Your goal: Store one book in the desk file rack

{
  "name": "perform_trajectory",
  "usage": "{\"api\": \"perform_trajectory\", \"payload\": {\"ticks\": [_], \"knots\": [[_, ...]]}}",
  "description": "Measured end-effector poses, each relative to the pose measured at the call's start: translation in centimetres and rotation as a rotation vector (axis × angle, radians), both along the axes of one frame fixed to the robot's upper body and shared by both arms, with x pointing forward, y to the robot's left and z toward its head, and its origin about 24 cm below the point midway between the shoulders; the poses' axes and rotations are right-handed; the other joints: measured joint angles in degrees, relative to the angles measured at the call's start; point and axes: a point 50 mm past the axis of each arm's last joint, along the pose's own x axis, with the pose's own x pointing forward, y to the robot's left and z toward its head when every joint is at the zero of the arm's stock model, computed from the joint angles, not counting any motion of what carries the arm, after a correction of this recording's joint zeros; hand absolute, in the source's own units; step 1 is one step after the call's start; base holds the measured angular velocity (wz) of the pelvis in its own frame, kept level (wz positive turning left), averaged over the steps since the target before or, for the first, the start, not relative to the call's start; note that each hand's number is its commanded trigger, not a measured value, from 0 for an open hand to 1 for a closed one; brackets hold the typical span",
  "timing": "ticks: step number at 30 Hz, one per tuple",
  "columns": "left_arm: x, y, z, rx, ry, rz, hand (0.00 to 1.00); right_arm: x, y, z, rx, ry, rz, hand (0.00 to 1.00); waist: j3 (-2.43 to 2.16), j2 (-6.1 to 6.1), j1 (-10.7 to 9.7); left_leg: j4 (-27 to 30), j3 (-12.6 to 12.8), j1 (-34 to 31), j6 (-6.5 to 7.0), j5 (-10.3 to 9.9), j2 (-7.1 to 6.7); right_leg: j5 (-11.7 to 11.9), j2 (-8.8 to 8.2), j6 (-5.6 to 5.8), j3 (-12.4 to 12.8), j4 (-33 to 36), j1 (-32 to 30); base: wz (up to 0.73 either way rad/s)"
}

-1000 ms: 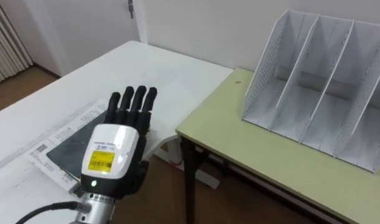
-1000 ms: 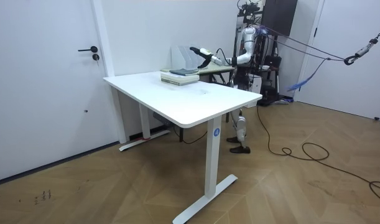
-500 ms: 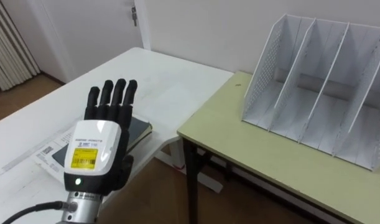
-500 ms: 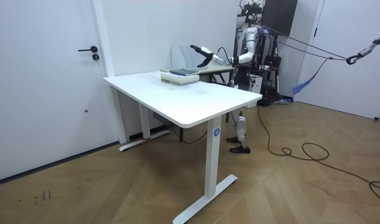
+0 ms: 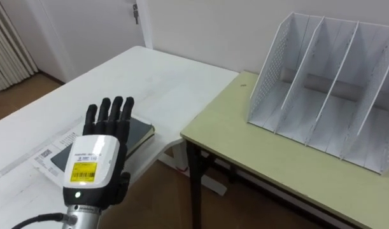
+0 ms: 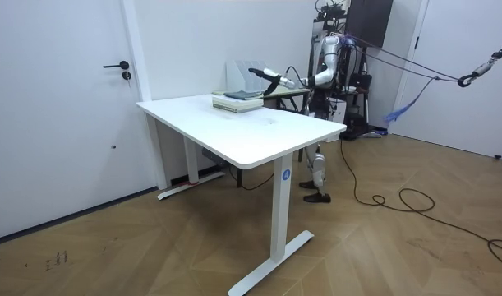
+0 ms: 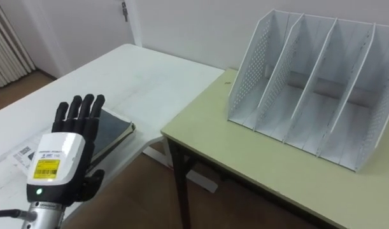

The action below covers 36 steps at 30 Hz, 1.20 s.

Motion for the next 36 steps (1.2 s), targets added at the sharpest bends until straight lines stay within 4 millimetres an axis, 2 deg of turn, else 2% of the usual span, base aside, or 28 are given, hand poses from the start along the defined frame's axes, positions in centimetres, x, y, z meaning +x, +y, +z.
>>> {"api": "perform_trajectory", "payload": {"ticks": [7,10,17,26,29,32,36], "knots": [[0.0,0.9,-1.6,-0.047,0.105,0.065,0.0,0.0,0.0,0.0,0.004,0.014,-0.008,0.0,0.04,-0.03,-0.37,-0.03,0.12,0.08,0.0,0.0,0.03,0.0,0.0,0.0,0.26,0.01,-0.17,-0.01],[0.1,1.6,-1.5,-0.042,0.121,0.1,0.0,0.1,0.0,0.0,0.008,0.019,-0.014,0.0,0.07,-0.03,-0.35,-0.07,0.3,-0.01,0.0,0.0,0.07,0.01,0.05,-0.02,1.24,0.05,-0.41,-0.06],[0.7,2.6,-0.8,-0.072,0.097,0.152,0.0,0.0,-0.1,0.0,0.021,0.016,-0.03,0.0,0.02,0.05,-0.56,-0.06,0.26,0.12,0.0,0.0,0.07,0.03,0.02,-0.03,1.34,0.27,-0.19,-0.01],[0.8,3.3,-2.5,-0.08,0.194,0.193,0.0,0.1,-0.2,0.1,0.02,0.01,-0.037,0.0,-0.24,0.59,-1.13,-0.04,0.4,0.35,0.01,-0.01,0.11,0.04,0.05,-0.05,1.98,1.07,-0.17,-0.03],[0.9,3.5,-2.8,-0.116,0.22,0.206,0.0,0.3,-0.2,0.1,0.022,0.007,-0.04,0.0,-0.14,0.56,-1.18,-0.1,0.39,0.7,0.02,-0.02,0.1,0.04,0.06,-0.05,2.01,1.14,0.15,-0.01],[0.8,3.7,-3.2,-0.154,0.257,0.218,0.0,0.3,-0.4,0.2,0.018,0.01,-0.043,0.0,0.15,0.74,-1.2,-0.19,0.39,0.97,0.02,-0.02,0.1,0.05,0.08,-0.05,2.01,1.19,0.38,0.0],[0.9,3.8,-3.3,-0.169,0.276,0.224,0.0,0.2,-0.6,0.2,0.016,0.01,-0.051,0.0,0.21,1.09,-1.22,-0.18,0.39,0.97,0.02,-0.02,0.11,0.05,0.1,-0.05,1.97,1.18,0.34,0.0]]}}
